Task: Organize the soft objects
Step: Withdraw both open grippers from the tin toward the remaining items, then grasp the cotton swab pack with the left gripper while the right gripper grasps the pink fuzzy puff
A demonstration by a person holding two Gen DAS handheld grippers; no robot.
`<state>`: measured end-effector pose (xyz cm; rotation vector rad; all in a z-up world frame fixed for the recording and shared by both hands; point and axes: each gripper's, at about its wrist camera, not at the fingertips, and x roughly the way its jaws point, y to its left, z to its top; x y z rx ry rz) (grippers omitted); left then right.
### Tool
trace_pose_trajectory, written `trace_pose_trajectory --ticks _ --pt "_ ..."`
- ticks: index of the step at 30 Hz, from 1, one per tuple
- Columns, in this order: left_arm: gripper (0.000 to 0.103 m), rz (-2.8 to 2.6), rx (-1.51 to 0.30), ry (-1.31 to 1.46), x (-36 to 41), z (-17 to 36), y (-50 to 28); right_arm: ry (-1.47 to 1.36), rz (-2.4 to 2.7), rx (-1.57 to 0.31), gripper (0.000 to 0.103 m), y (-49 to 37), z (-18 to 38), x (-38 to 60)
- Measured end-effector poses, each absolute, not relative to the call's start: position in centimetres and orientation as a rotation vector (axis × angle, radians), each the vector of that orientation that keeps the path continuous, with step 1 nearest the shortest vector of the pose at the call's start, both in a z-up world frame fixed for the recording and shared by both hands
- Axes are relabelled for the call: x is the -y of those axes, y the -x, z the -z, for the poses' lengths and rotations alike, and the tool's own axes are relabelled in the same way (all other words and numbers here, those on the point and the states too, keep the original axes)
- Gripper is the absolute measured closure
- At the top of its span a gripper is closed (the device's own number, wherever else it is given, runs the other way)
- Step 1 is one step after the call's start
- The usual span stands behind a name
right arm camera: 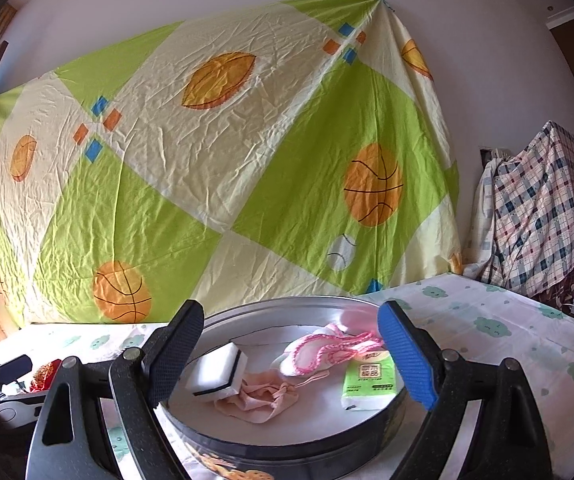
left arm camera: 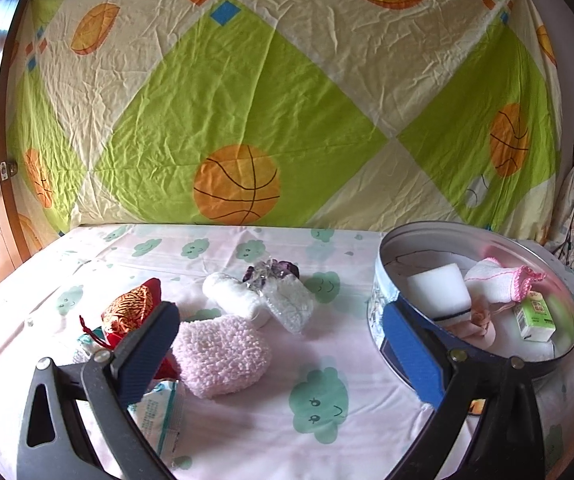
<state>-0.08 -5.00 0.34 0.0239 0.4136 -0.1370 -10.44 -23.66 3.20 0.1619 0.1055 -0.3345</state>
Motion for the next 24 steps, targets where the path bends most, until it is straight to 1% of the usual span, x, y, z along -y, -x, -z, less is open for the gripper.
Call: trace_pose_trajectory --ticks 15,24 --pt "0.000 0.090 -0.426 0.012 0.7 0.0 -0.5 -0.148 0.219 -0.136 0.012 8.5 -2.9 17.6" --pt "0.000 0.025 -0.489 0.083 -3.2 0.8 -1.5 -0.144 0.137 -0.181 0.012 7.1 -2.6 14.3"
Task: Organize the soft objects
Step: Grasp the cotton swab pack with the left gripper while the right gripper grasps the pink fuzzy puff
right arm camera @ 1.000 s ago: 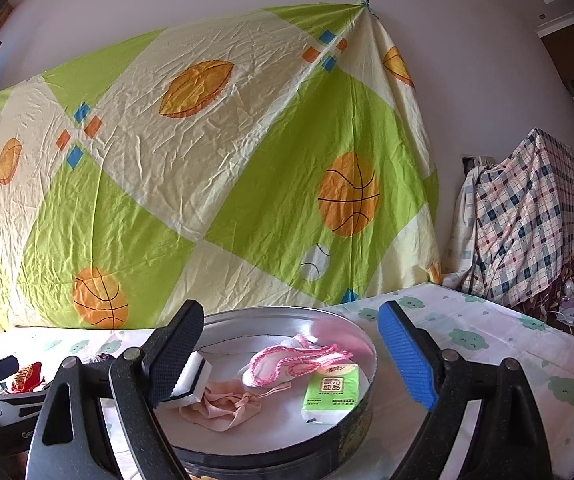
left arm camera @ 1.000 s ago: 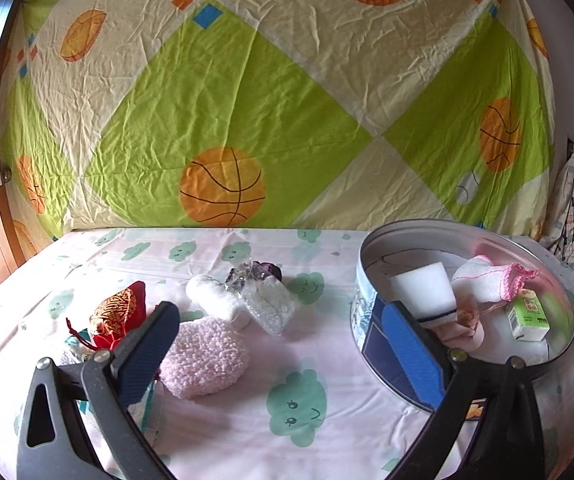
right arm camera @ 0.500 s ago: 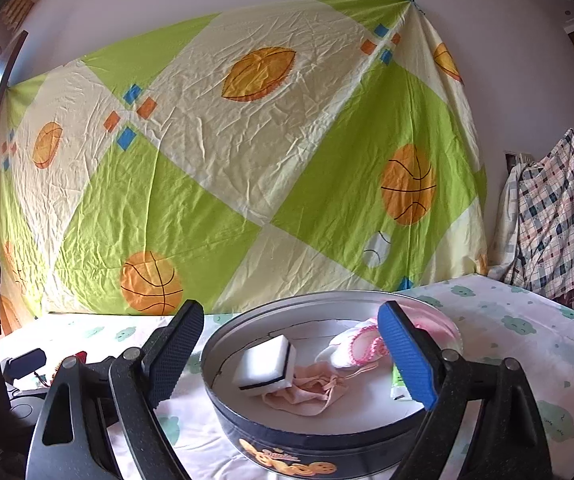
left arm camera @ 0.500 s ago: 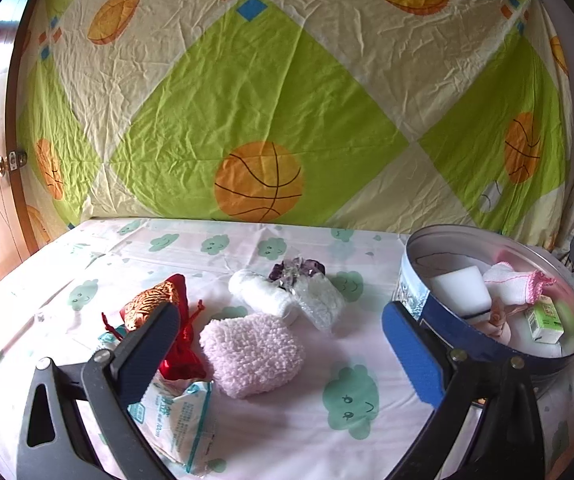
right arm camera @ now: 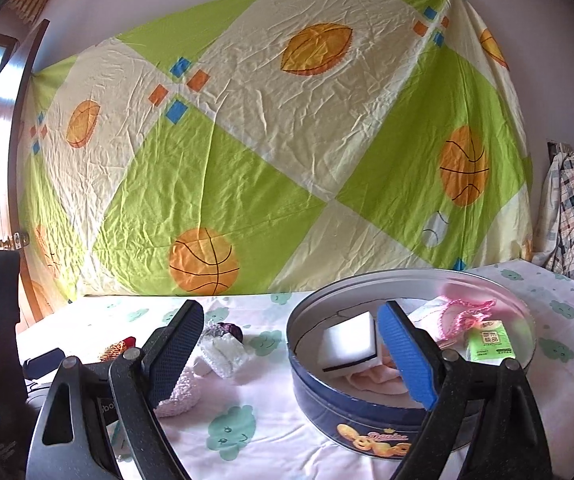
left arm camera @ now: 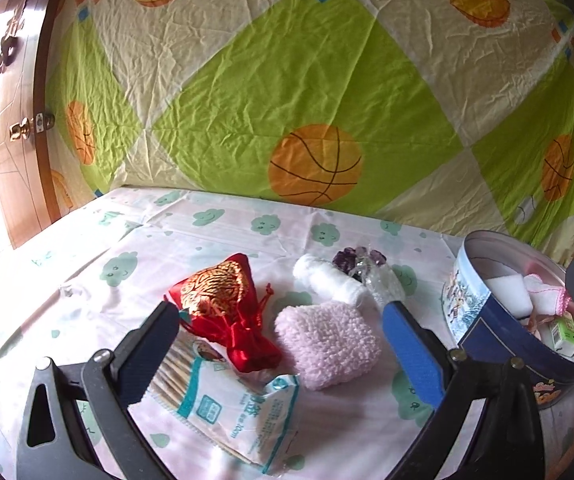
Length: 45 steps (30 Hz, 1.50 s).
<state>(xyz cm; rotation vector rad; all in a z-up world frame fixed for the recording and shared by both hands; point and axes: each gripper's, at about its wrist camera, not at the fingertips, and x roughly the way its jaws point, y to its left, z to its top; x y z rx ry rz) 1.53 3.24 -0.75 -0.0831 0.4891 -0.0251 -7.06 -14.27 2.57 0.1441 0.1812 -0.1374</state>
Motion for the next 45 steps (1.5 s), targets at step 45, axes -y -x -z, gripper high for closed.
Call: trace_pose_trajectory --ticks 45 --pt "0.009 -0.096 -0.922 0.195 -8.3 6.8 -1.7 -0.306 0.007 -0.306 0.012 5.6 -2.2 14.9"
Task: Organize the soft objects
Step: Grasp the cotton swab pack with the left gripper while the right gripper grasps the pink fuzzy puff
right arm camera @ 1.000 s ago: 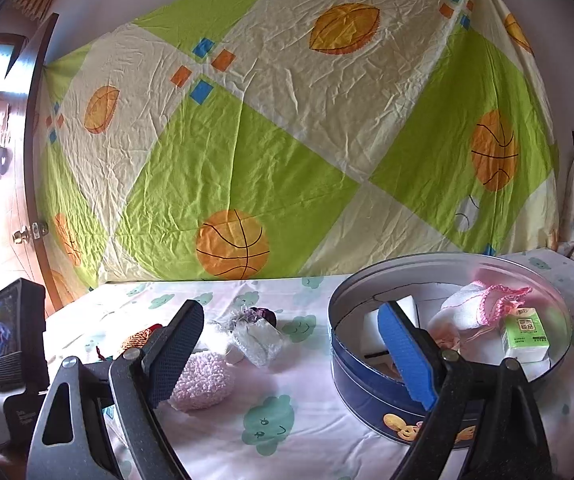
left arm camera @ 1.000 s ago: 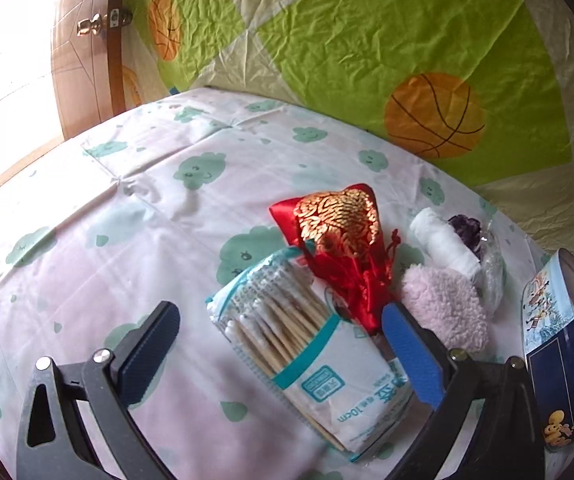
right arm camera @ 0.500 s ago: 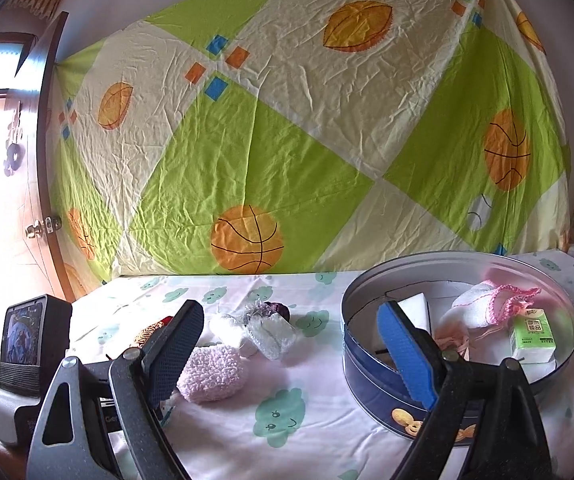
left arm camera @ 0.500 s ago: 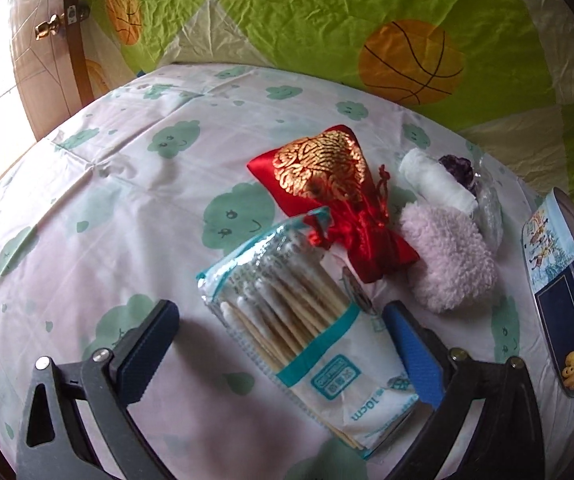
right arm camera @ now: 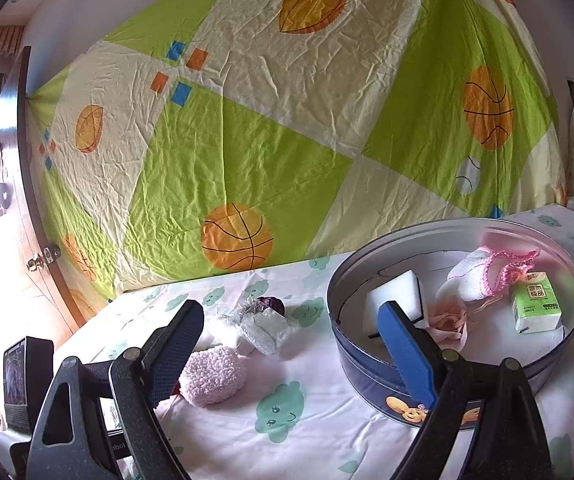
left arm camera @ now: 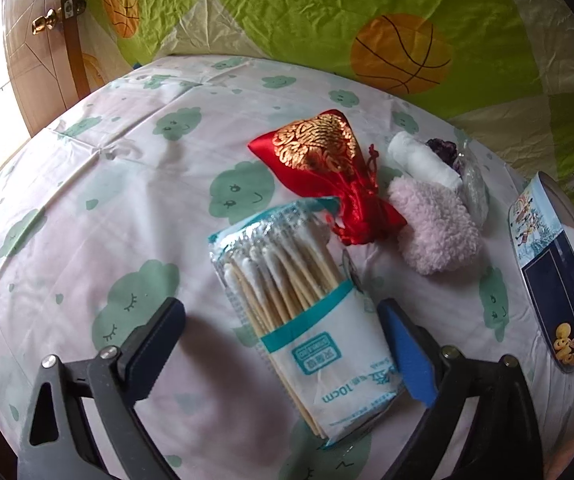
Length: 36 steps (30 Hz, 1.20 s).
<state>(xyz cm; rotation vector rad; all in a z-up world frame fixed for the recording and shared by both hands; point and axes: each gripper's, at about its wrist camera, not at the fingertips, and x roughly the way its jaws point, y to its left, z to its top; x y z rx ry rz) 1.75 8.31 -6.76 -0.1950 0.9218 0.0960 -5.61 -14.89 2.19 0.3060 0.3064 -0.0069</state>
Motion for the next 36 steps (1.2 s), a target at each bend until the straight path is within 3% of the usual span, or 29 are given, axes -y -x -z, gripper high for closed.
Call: trace_pose_trajectory --ticks 1,3,4,11,22,34,35,36 --pt "0.013 -0.104 -0.912 0.182 -8.2 6.8 -1.5 -0.311 0.007 -0.311 0.012 5.6 -2.2 15.0" --pt "0.031 -0.115 -0.886 0.151 -7.9 6.9 -1.1 -0.316 0.008 -0.315 0.012 5.5 -2.1 15.0" --pt "0.052 -0.107 -0.878 0.149 -8.0 6.9 -1.0 -0.314 0.008 -0.318 0.012 5.5 -2.1 15.0" --pt "0.067 0.015 -0.840 0.227 -9.4 6.1 -0.4 -0.264 -0.012 -0.352 0.012 5.0 -1.8 14.2" --pt "0.067 0.013 -0.635 0.231 -11.9 1.4 -0.1 -0.185 -0.130 -0.526 0.012 1.9 0.2 12.0" --pt "0.067 -0.002 -0.583 0.204 -12.7 -0.5 -2.9 -0.037 -0.238 -0.790 0.013 -5.6 2.6 4.6" --pt "0.067 -0.007 -0.589 0.208 -12.9 -0.3 -2.9 -0.020 -0.229 -0.813 0.019 -5.9 2.9 4.2" --pt "0.067 -0.014 -0.595 0.209 -13.0 -0.1 -3.0 -0.008 -0.219 -0.838 0.034 -6.3 3.3 4.0"
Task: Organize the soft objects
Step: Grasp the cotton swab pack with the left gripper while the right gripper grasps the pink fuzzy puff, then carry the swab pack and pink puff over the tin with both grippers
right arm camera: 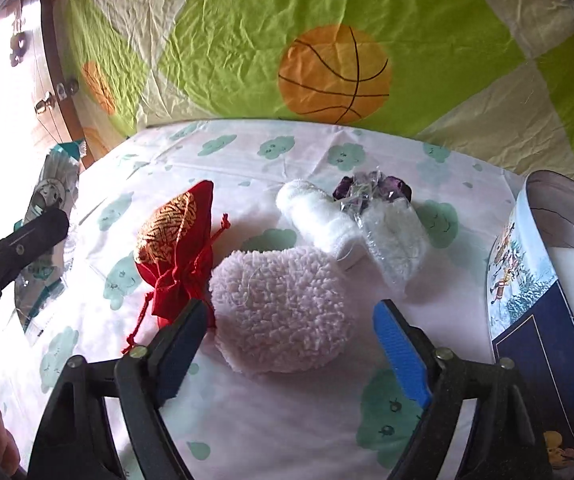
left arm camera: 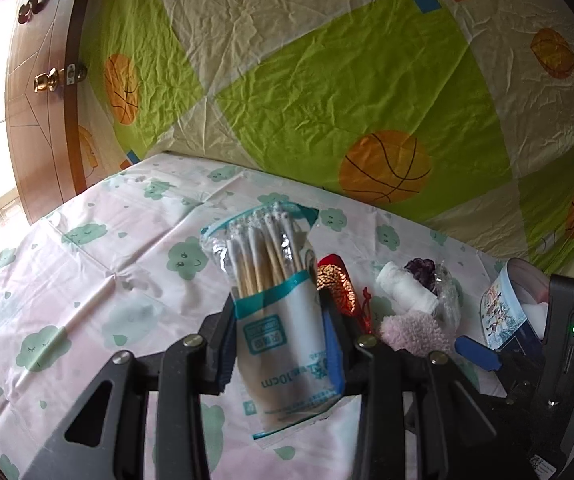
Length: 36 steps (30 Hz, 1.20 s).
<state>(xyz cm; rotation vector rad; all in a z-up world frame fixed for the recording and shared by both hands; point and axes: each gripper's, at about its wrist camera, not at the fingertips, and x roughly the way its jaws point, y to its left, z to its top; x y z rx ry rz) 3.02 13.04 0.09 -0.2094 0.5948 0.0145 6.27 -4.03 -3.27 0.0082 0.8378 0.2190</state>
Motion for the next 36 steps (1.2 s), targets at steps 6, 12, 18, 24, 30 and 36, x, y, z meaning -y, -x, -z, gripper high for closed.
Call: trace_pose_trajectory --ticks 6,12,18,24,30,36 --pt "0.067 -0.028 -0.617 0.220 -12.9 0.8 -3.2 -0.089 -0.299 -0.819 0.065 -5.5 2.8 5.7" --pt "0.067 -0.029 -0.610 0.198 -11.5 0.7 -3.0 -0.112 -0.373 -0.550 0.066 -0.7 -1.1 7.1" --pt "0.067 -0.011 -0.586 0.181 -9.8 0.1 -3.0 -0.088 -0.374 -0.346 0.066 2.9 -3.7 8.4" --pt "0.067 0.001 -0.545 0.134 -7.3 -0.6 -2.8 -0.096 -0.344 -0.275 0.066 4.0 -4.5 9.7" --pt "0.067 0.012 -0.539 0.135 -6.0 -1.1 -2.8 -0.105 -0.319 -0.226 0.066 5.0 -5.2 10.8" --pt "0.067 0.030 -0.515 0.124 -4.7 -1.9 -2.3 -0.104 -0.304 -0.209 0.066 5.6 -5.4 11.7"
